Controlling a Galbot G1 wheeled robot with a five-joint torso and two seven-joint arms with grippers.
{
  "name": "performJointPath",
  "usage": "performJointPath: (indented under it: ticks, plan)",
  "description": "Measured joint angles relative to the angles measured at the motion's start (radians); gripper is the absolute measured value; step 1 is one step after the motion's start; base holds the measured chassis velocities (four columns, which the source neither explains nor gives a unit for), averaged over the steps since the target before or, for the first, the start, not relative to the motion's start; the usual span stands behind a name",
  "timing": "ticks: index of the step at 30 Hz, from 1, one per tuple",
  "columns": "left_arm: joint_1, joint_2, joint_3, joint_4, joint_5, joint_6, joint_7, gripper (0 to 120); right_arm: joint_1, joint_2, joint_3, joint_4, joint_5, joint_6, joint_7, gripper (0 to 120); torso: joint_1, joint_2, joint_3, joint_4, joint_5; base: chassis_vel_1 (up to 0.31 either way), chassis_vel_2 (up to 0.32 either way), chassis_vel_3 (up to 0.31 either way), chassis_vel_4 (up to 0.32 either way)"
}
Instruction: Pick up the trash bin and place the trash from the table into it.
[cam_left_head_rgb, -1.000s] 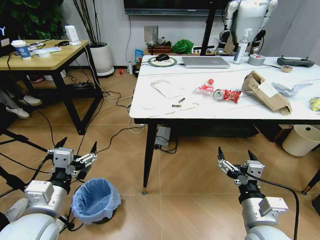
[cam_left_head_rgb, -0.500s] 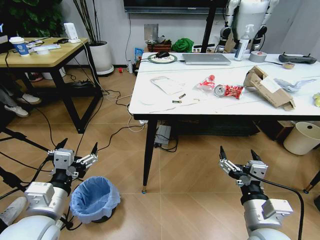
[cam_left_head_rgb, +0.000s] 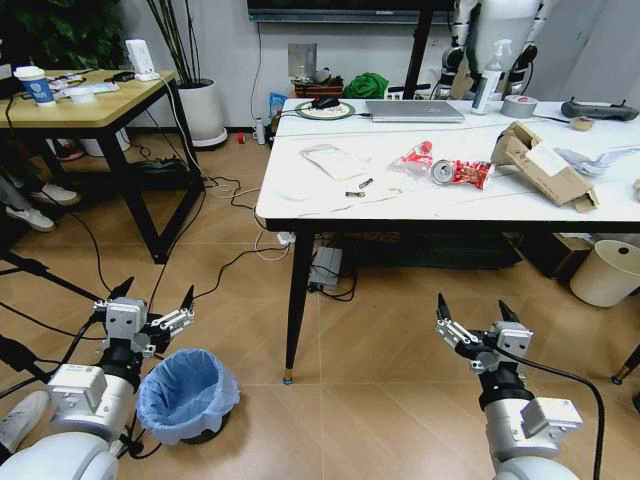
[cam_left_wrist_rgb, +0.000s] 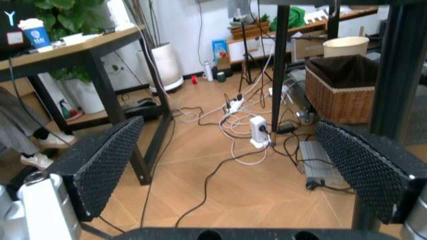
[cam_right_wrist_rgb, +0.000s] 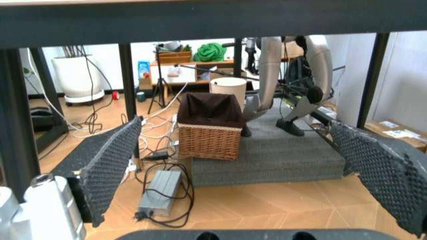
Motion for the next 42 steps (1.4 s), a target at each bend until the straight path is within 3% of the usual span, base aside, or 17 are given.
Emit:
performJointPath:
  ticks: [42]
  plan:
    - [-0.084, -0.010, 0.007, 0.050, -0.011, 0.025, 0.012, 100, 0.015, 0.039, -0.014, -0.025, -0.021, 0.009, 0.002, 100, -0.052, -0.165, -0.114, 0.0000, 0.0000, 0.000, 0.000, 0.000, 0.000]
